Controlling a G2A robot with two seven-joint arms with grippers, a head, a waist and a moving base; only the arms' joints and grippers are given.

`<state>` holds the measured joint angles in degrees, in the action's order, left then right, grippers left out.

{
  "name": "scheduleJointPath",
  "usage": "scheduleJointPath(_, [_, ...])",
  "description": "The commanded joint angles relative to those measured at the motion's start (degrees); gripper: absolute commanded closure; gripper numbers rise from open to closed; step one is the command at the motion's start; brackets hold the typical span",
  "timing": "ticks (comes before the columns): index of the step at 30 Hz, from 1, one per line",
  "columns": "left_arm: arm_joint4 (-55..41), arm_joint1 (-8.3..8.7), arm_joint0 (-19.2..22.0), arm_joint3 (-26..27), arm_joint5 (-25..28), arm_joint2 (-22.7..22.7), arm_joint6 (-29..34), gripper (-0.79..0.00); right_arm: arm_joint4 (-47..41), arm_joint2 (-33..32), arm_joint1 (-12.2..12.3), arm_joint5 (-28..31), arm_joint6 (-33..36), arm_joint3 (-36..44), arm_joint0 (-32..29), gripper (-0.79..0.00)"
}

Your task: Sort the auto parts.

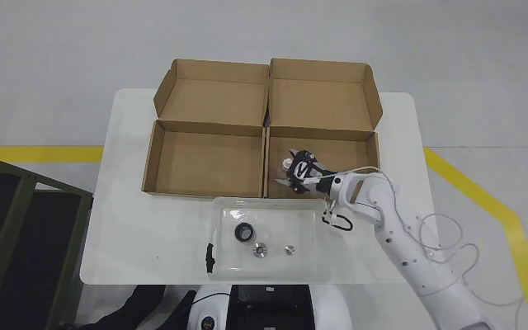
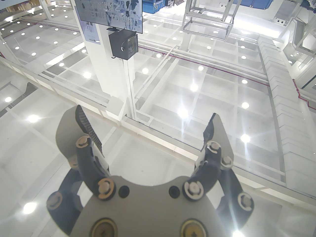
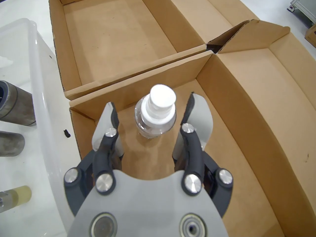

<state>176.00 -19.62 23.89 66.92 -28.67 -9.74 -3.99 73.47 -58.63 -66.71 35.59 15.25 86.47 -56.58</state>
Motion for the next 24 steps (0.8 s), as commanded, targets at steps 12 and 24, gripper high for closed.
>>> scheduleJointPath(12, [0.0, 0.00, 0.0, 0.0, 0.0, 0.0, 0.0, -0.785, -2.1, -8.1, 1.8, 0.5, 1.3, 14.0, -6.5, -0.785])
scheduleJointPath(24, [0.0, 0.00, 0.0, 0.0, 0.0, 0.0, 0.0, -0.785, -5.4, -11.4, 3.7, 9.1, 9.6, 31.7, -17.4, -0.785])
